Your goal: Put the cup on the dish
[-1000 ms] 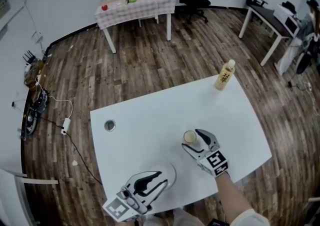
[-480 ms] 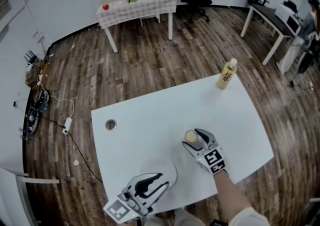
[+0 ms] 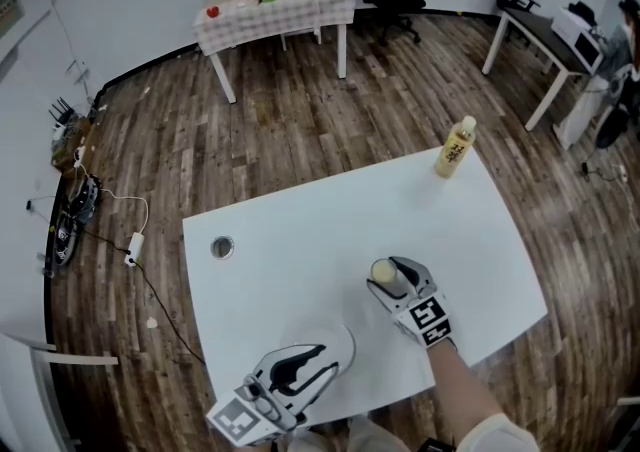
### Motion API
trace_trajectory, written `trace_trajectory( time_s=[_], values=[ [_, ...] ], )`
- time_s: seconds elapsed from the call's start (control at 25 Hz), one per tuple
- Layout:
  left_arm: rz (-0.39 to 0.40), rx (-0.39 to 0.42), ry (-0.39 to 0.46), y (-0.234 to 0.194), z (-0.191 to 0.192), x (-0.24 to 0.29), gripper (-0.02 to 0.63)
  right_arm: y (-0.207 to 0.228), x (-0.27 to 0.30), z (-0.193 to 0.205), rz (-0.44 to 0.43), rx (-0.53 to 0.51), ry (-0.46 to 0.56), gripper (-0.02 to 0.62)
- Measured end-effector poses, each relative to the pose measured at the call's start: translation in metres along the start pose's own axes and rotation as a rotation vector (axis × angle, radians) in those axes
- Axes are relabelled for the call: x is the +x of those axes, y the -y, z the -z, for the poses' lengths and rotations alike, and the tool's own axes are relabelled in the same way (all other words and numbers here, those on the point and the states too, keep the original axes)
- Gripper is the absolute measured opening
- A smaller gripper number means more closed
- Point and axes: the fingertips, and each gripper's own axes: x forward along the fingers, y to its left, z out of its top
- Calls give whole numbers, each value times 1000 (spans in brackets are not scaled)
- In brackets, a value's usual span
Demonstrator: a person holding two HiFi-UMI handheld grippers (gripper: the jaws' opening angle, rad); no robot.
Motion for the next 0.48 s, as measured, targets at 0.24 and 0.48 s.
trace_trajectory(
  time_s=[0.24, 0.48],
  values=[
    [-5, 1, 4, 0, 3, -5, 112, -1, 0, 5, 7, 3, -14, 282],
    [-10, 2, 11, -1, -5, -8, 115, -14, -2, -1, -5, -13, -27, 282]
  ],
)
